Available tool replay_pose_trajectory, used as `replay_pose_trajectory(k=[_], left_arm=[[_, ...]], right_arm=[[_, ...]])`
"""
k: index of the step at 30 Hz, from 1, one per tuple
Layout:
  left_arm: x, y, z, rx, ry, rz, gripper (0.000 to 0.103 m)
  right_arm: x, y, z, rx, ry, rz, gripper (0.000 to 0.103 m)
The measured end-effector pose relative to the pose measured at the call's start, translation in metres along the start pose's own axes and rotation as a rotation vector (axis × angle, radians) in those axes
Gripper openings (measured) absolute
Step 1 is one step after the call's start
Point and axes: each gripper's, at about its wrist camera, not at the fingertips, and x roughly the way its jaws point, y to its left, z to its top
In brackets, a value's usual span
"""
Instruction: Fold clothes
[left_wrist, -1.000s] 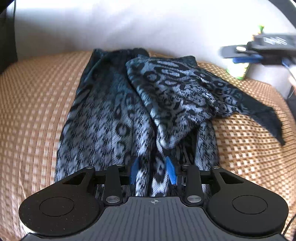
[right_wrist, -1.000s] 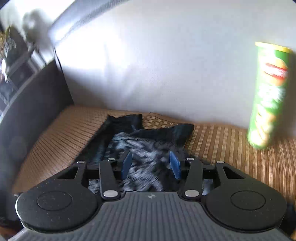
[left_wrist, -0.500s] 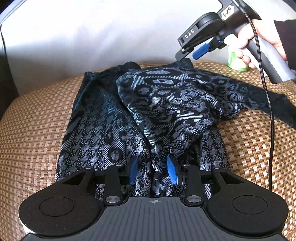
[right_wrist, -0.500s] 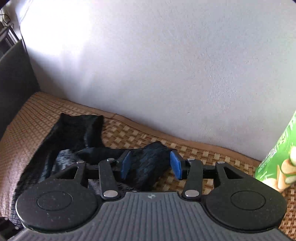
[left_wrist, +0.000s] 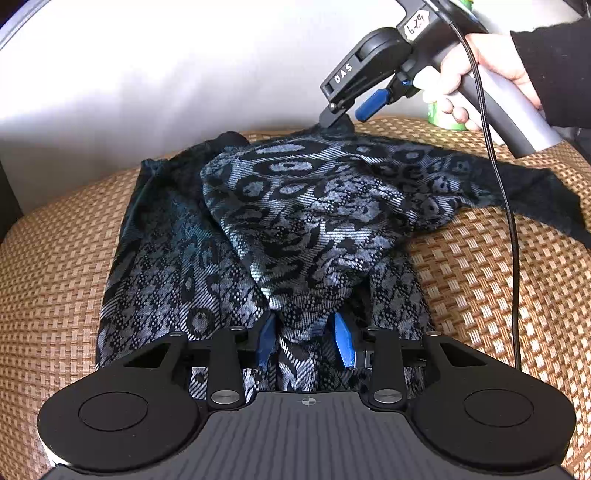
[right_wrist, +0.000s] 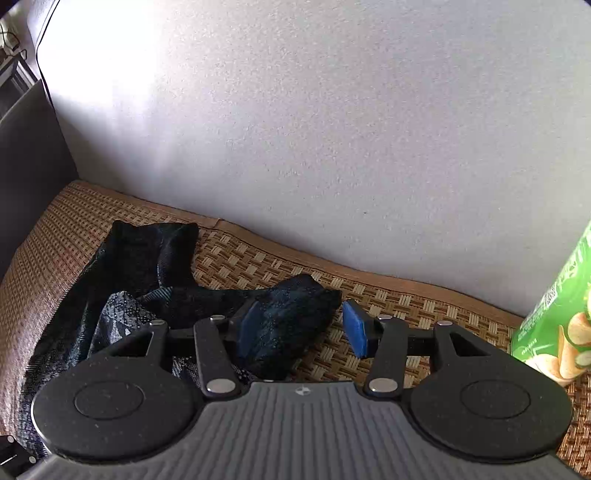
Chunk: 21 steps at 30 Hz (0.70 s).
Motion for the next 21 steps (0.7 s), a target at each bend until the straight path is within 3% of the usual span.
replay_pose_trajectory(k=[1, 2, 4, 5, 11, 14, 17, 19, 21], left_arm=[[0.001, 0.000, 0.001, -0.005, 0.001, 0.009, 0.015], [0.003, 0.000, 0.002, -0.010, 0.002, 0.018, 0.010], [0.001, 0.005, 0.006, -0.043, -0.007, 0.022, 0.004], [-0.003, 0.008, 0.007, -0.064, -0.023, 0.029, 0.004], [-0.017, 0.029, 0.023, -0.208, -0.091, 0.013, 0.004], [0.006, 0.033, 0.027, -0.211, -0.072, 0.045, 0.004], [0.025, 0.044, 0.029, -0.255, -0.037, 0.029, 0.007], [0.031, 0.052, 0.029, -0.287, -0.026, -0.002, 0.029], [0.026, 0.062, 0.030, -0.318, -0.019, -0.080, 0.039]], right_arm=[[0.002, 0.001, 0.001, -0.006, 0.001, -0.002, 0.054], [0.004, 0.002, 0.001, -0.009, 0.004, -0.002, 0.054], [0.009, 0.000, 0.002, -0.004, 0.028, 0.015, 0.027], [0.010, -0.001, 0.002, 0.000, 0.035, 0.017, 0.006], [-0.022, -0.013, 0.006, 0.037, -0.121, -0.011, 0.005], [-0.019, -0.019, 0.009, 0.059, -0.142, -0.042, 0.005], [-0.006, -0.019, 0.014, 0.053, -0.134, -0.095, 0.005], [0.007, -0.019, 0.014, 0.062, -0.094, -0.129, 0.006], [0.009, -0.019, 0.012, 0.075, -0.073, -0.154, 0.016]])
